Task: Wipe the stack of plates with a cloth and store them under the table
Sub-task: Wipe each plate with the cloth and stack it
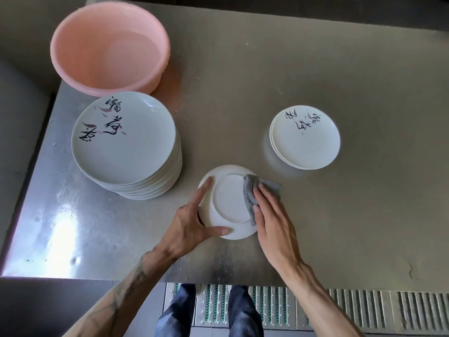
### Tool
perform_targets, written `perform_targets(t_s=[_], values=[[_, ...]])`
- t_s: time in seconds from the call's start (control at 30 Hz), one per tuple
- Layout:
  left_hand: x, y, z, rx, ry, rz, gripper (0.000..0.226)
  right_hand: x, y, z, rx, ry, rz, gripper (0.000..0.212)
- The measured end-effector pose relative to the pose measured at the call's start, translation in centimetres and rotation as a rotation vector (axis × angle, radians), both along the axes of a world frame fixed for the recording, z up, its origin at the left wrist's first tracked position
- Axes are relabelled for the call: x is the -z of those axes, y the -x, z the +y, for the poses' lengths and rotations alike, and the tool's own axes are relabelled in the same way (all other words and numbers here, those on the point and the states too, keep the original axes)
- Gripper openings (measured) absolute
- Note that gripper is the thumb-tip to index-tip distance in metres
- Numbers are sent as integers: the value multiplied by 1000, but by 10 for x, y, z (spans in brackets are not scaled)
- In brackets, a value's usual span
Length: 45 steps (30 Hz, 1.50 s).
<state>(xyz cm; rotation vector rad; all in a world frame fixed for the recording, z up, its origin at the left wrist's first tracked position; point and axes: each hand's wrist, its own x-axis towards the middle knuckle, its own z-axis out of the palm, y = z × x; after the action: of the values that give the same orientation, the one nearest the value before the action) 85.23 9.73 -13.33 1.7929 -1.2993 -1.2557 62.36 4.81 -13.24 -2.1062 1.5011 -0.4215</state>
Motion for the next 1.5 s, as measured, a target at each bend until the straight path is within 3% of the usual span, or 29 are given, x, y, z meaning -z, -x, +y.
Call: perform_targets(t_s=[0.13,0.33,0.57,0.73,0.83,0.97,1.2,1.33,1.5], values=[[-5,-6,-7,-52,-27,199,103,-2,-9,-28,60,-84,-39,45],[-3,-3,-14,-151,-27,201,100,-2,-11,33,141,-84,48,52],[-3,-1,-10,-142,-27,246,78,1,-11,-11,139,-48,47,46],[-3,3,-14,-232,1,282,88,1,-19,45,223,-41,28,50],[-1,13,-5,-180,18,296,90,1,-17,22,228,-49,-6,46],[-3,9,-5,-233,11,282,74,-4,-13,-8,185,-82,0,44],[-7,15,-3,-220,-10,284,85,-8,-19,27,264,-58,-35,46],[-9,2,-10,-284,-39,392,74,-10,-14,-2,247,-109,-48,42],[-13,23,-12,-340,2,395,91,-17,-31,34,338,-70,-127,43]])
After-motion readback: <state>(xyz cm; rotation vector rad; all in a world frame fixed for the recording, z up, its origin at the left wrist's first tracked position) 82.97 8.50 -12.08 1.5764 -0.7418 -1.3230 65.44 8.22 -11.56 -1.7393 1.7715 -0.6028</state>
